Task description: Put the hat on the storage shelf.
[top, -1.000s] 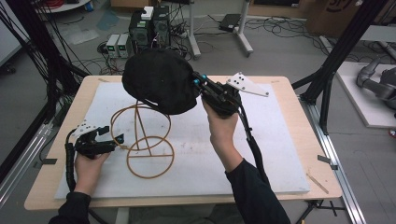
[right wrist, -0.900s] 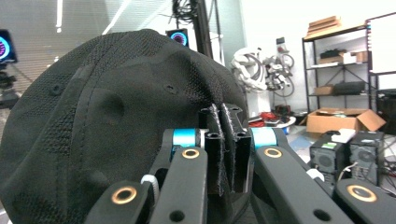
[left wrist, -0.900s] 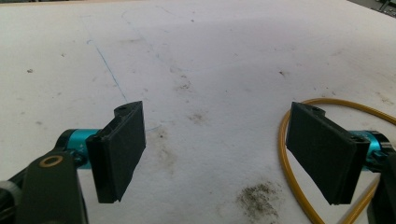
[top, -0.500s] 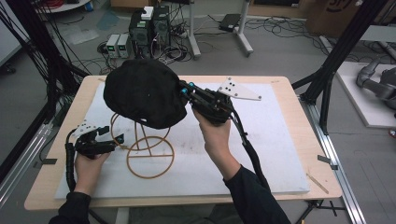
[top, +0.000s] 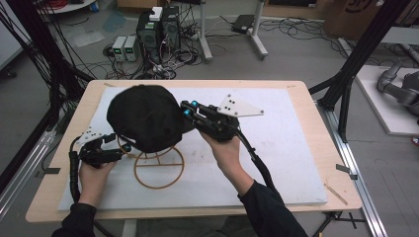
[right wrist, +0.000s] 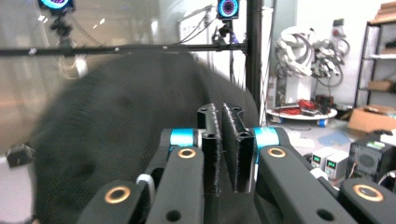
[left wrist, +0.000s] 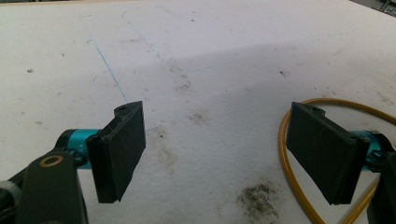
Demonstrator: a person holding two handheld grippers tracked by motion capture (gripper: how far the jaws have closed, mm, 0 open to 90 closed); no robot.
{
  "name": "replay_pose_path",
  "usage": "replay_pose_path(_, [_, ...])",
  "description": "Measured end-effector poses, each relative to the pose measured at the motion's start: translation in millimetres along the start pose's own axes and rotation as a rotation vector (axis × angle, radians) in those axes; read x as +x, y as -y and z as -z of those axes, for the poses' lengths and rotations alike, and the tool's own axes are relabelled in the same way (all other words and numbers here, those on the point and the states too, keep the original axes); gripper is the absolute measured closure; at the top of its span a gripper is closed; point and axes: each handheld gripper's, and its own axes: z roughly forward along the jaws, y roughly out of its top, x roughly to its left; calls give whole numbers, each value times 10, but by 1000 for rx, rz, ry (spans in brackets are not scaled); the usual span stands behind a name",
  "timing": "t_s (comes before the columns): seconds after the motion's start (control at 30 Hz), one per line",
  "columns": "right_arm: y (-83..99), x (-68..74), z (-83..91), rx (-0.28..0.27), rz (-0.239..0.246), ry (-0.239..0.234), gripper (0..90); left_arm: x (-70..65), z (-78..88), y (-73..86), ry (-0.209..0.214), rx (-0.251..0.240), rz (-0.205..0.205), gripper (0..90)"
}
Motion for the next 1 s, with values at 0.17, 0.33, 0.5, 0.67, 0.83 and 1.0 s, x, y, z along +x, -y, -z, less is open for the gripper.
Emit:
replay_pose_path(0.17, [31,-49,109,14,55,51,673,1,-1,0,-2,-5,4,202])
replay_pose_path(0.33, [45,-229,298,34,81,149,536,11,0,-2,-5,-1,13,202])
replay_pose_path(0.5, [54,-487,553,86,99,266,452,15,-8,-8,-5,0,13,201])
replay_pose_path(0.67, [157,-711,854,145,89,344,392,13,-19,-18,-6,-19,7,201])
replay_pose_path(0.83, [325,-895,1137,229,101,410,360,0,-38,-36,-10,-30,4,201])
replay_pose_path(1.0, [552,-1103,1452,300,91,481,346,3,-37,-40,-15,-31,3,201])
